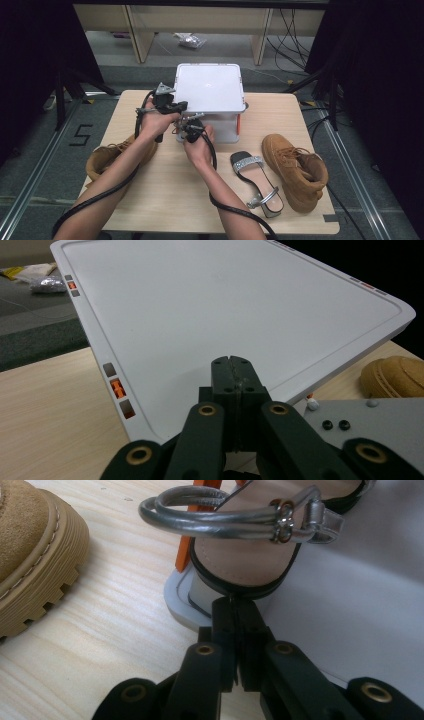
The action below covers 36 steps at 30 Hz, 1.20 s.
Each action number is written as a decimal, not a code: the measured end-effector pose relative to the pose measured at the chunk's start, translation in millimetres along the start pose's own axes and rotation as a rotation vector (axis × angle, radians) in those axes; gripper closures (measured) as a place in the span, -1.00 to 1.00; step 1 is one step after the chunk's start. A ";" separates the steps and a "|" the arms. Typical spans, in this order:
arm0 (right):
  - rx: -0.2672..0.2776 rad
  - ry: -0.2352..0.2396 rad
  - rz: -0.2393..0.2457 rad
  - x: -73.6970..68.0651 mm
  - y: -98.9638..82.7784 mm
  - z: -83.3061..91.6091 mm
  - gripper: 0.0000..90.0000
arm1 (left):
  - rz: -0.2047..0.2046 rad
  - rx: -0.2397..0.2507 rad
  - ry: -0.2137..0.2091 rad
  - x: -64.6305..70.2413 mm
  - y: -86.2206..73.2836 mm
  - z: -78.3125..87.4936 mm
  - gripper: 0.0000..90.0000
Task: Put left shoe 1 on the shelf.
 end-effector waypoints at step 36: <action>-0.259 -0.031 -0.066 116.1 -74.7 148.5 0.07 | -0.020 -0.024 -0.011 -1.6 0.1 0.9 1.00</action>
Point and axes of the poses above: each handheld gripper's, and its own axes: z roughly backward along the jaws, y roughly out of its top, x roughly to its right, the point moved 7 cm from there along -z, roughly forward along the jaws, and after that the axes turned 14 degrees about -z, right-handed, at the moved point
